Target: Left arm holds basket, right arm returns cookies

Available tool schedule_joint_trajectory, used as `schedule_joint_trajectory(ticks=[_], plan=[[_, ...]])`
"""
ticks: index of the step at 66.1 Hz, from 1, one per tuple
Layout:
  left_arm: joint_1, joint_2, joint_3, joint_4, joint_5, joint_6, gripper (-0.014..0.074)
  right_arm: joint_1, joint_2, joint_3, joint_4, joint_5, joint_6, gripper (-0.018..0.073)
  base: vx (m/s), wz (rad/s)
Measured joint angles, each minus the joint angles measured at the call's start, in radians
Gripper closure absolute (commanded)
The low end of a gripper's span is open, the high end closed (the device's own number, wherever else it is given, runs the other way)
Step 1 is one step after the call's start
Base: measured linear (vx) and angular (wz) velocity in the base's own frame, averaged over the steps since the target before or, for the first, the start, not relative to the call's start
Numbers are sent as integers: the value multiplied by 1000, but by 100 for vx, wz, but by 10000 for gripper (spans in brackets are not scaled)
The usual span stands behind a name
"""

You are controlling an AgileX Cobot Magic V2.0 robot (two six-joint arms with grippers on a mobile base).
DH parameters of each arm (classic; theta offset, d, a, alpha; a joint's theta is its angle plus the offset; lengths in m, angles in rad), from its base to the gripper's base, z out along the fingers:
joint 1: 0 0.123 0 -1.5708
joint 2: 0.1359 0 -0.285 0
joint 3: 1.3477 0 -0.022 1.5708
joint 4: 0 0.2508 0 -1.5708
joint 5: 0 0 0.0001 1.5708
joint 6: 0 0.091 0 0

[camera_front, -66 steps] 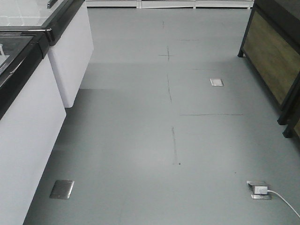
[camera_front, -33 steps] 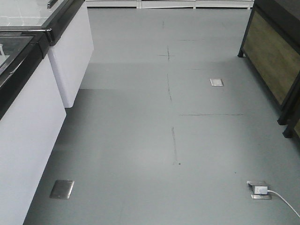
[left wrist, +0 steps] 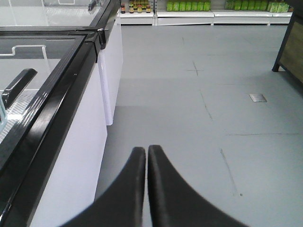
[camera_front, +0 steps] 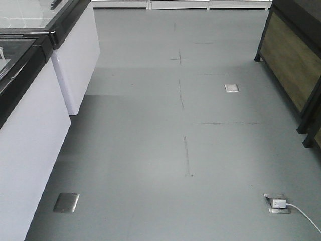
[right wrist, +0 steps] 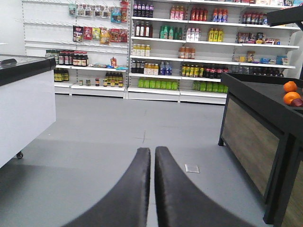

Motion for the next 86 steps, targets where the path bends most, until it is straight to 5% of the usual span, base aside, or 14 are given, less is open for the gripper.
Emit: schedule_joint_trajectory(ticks=[26,64,86], plan=[[0,4,0,-1,-7,2,545,0,0,0,0,0,0,562,0,0],[0,4,0,-1,-7,3,162,0,0,0,0,0,0,562,0,0],[0,4,0,8,-71,-5,153,0,0,0,0,0,0,562,0,0]])
